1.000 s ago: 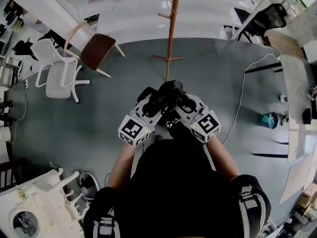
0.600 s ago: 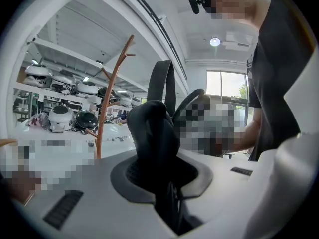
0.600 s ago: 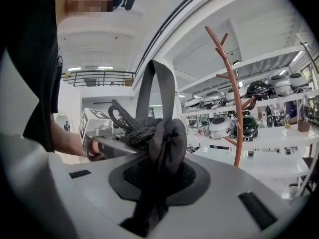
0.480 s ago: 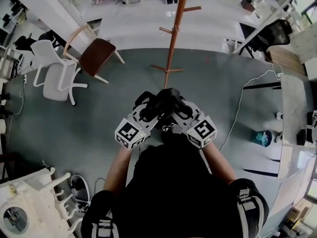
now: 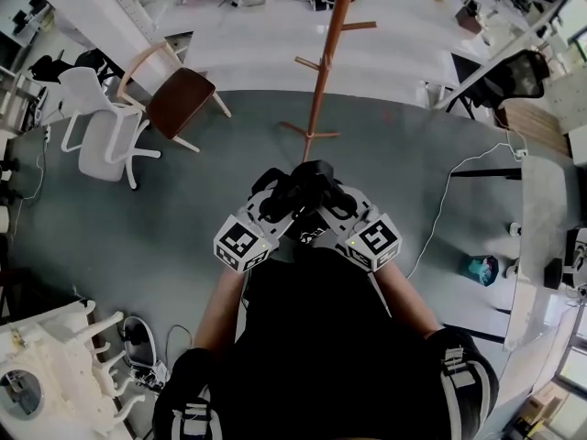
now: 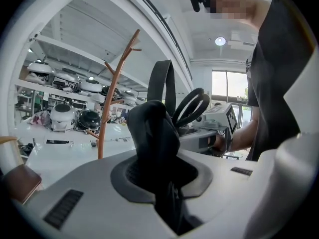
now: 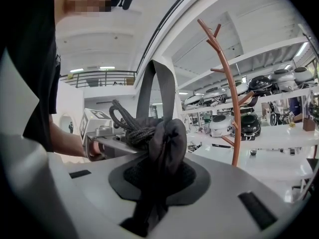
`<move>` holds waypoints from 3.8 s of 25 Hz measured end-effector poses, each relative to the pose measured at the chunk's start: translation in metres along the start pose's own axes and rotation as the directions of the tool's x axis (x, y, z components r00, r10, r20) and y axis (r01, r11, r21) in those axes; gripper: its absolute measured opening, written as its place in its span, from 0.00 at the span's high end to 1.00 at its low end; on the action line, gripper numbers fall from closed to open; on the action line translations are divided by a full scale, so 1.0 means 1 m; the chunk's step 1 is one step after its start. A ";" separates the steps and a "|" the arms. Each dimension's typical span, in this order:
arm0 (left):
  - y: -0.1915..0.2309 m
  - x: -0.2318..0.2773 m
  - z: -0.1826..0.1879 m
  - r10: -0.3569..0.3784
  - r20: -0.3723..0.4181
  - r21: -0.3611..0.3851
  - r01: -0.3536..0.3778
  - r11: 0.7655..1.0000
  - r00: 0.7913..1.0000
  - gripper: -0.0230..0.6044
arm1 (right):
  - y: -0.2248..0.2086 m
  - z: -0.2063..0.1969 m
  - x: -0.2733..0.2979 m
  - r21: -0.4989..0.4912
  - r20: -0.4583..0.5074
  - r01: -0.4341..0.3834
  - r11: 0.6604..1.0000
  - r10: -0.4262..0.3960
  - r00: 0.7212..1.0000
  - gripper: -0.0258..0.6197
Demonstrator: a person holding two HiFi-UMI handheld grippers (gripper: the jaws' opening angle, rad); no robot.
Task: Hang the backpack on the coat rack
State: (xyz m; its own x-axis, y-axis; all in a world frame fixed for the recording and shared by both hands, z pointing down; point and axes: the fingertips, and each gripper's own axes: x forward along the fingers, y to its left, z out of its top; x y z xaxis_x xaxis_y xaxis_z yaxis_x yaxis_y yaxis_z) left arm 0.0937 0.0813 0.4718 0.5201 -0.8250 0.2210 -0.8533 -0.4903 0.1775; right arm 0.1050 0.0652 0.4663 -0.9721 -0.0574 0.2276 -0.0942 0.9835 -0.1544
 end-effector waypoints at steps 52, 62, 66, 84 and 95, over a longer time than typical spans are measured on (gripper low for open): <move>0.300 0.037 0.038 -0.372 -0.123 0.000 0.375 0.927 0.920 0.83 | -0.159 0.058 0.242 0.159 -0.005 0.365 0.918 -0.369 0.930 0.83; 0.336 0.042 0.034 -0.437 -0.174 0.021 0.447 0.894 0.883 0.83 | -0.176 0.055 0.272 0.208 -0.011 0.438 0.874 -0.446 0.895 0.83; 0.352 0.044 0.031 -0.459 -0.184 0.024 0.471 0.882 0.869 0.83 | -0.184 0.054 0.286 0.214 -0.010 0.469 0.857 -0.478 0.878 0.83; 0.409 0.105 -0.007 -0.523 -0.207 -0.144 0.503 0.852 0.827 0.83 | -0.256 0.013 0.316 0.298 -0.074 0.473 0.829 -0.474 0.878 0.83; 0.447 0.161 -0.039 -0.552 -0.239 -0.243 0.501 0.831 0.799 0.83 | -0.319 -0.024 0.331 0.371 -0.134 0.470 0.801 -0.455 0.881 0.83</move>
State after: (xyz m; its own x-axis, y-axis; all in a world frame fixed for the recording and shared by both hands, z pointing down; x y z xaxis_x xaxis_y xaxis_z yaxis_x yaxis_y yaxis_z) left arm -0.2027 -0.2599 0.6242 0.8955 -0.3218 0.3075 -0.4390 -0.7522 0.4914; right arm -0.1818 -0.2631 0.6141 -0.7845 -0.4746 0.3991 -0.6118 0.6975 -0.3732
